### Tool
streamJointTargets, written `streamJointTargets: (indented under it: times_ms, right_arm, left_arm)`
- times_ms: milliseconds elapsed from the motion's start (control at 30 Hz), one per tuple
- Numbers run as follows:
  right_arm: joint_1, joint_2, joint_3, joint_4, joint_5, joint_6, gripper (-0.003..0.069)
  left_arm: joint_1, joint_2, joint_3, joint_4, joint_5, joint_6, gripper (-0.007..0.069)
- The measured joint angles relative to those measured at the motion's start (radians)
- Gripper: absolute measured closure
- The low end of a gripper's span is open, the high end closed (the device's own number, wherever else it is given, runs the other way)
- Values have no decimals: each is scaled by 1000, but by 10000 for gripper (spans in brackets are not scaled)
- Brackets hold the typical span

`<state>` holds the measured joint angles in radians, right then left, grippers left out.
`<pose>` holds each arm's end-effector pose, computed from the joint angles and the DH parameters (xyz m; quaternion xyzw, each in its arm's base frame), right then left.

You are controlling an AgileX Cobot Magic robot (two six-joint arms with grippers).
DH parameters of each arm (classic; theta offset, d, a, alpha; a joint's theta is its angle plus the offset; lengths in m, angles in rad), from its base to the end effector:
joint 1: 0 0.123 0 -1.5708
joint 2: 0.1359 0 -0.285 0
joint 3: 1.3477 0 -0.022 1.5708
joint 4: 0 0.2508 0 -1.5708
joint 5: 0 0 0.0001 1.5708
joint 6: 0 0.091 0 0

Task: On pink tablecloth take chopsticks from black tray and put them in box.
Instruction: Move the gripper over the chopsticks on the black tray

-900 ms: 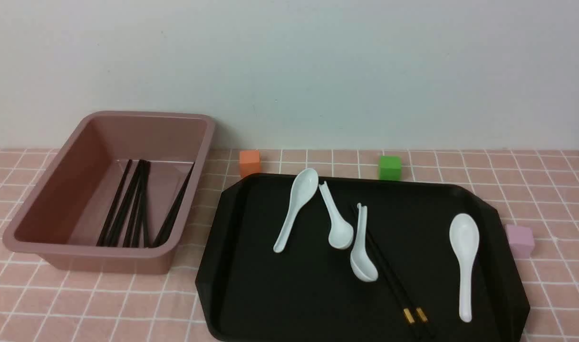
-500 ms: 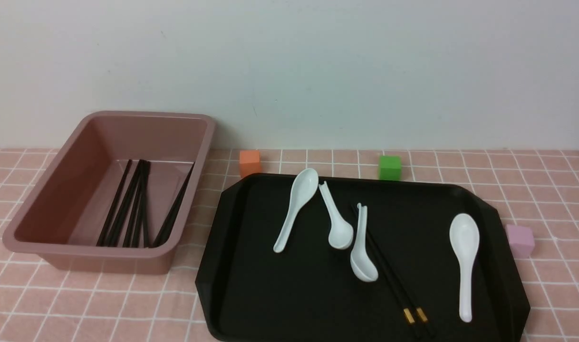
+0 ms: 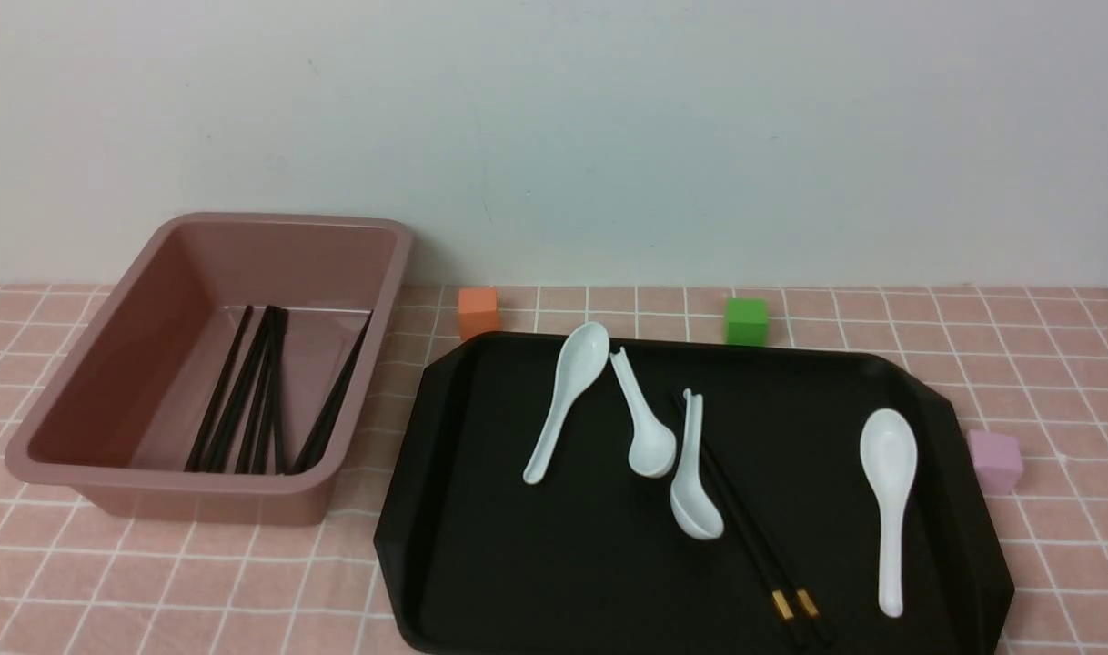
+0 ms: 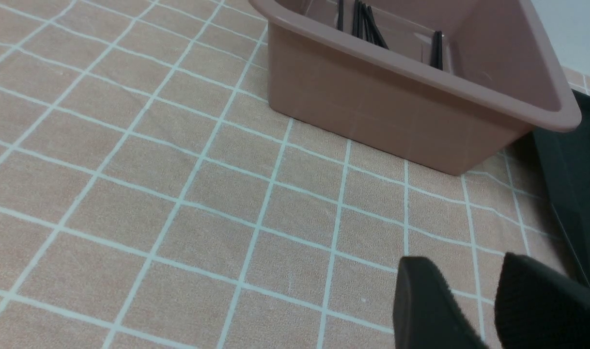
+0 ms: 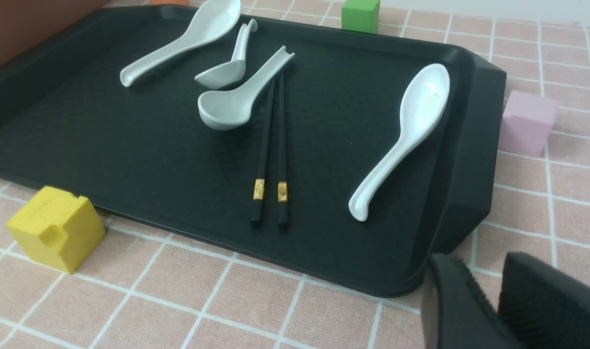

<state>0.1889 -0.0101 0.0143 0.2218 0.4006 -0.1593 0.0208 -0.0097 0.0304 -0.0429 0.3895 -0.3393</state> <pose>0.0493 0.0174 0.1738 -0.0831 0.8028 0.1033 0.5813 0.0523 -0.0004 0.1685 -0.1565 0.7963 -0.1106 0.5738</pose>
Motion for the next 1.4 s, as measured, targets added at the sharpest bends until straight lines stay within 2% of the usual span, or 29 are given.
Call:
streamJointTargets:
  times_ms: [167,333,500,600,667,733,767,833,867,900,933,1000,1033,1100,1167,1267,1400]
  right_arm:
    - [0,0,0,25,-11,8,472]
    - [0,0,11,374,-107,115,463]
    - [0,0,11,643,-228,124,459]
    - [0,0,6,740,-233,112,461]
    - [0,11,-35,750,-150,86,477]
    - [0,74,-116,734,-39,42,516]
    - [0,83,-116,730,-39,37,521]
    - [0,265,-286,615,171,-17,601]
    - [0,329,-323,567,217,-23,624]
    - [0,397,-372,531,277,-28,641]
    - [0,500,-441,442,363,-32,661]
    - [0,652,-542,332,477,-29,663]
    - [0,668,-542,320,477,-27,662]
    - [0,880,-654,185,564,2,659]
    - [3,1000,-710,121,576,36,659]
    - [30,1127,-764,86,568,67,659]
    - [171,1330,-869,16,502,147,657]
  left_arm:
    - [0,0,0,0,0,0,386]
    - [0,0,0,0,0,0,386]
    - [0,0,0,0,0,0,386]
    - [0,0,0,0,0,0,386]
    - [0,0,0,0,0,0,386]
    - [0,0,0,0,0,0,386]
    - [0,0,0,0,0,0,386]
    - [0,0,0,0,0,0,386]
    - [0,0,0,0,0,0,386]
    - [0,0,0,0,0,0,386]
    - [0,0,0,0,0,0,386]
    - [0,0,0,0,0,0,386]
    - [0,0,0,0,0,0,386]
    - [0,0,0,0,0,0,386]
    - [0,0,0,0,0,0,386]
    - [0,0,0,0,0,0,386]
    - [0,0,0,0,0,0,386]
